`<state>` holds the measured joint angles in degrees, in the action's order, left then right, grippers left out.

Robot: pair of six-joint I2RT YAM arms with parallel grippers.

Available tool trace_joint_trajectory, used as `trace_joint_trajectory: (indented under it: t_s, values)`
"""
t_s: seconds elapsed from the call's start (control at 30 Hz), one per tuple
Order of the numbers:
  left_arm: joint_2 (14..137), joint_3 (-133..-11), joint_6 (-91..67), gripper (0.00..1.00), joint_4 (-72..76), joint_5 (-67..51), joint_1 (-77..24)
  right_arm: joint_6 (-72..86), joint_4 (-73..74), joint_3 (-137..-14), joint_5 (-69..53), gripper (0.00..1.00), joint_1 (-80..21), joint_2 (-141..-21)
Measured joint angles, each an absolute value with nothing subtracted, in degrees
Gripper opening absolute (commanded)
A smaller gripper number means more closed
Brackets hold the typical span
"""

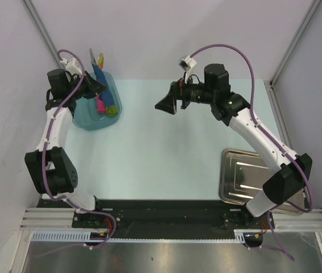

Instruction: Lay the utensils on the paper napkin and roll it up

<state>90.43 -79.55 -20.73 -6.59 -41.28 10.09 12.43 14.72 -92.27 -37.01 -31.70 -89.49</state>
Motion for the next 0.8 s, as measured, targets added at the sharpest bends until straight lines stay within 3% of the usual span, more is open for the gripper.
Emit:
trace_joint_trajectory:
  t_s: [0.33, 0.8]
  values:
    - [108.6, -94.7, -13.4, 0.0, -17.7, -34.5, 15.9, 12.4, 14.7, -92.3, -37.0, 1.0, -30.9, -91.6]
    - [124.4, -103.1, -9.9, 0.0, -23.2, -30.1, 20.3, 12.4, 14.7, -92.2, -37.0, 1.0, -30.5, -92.8]
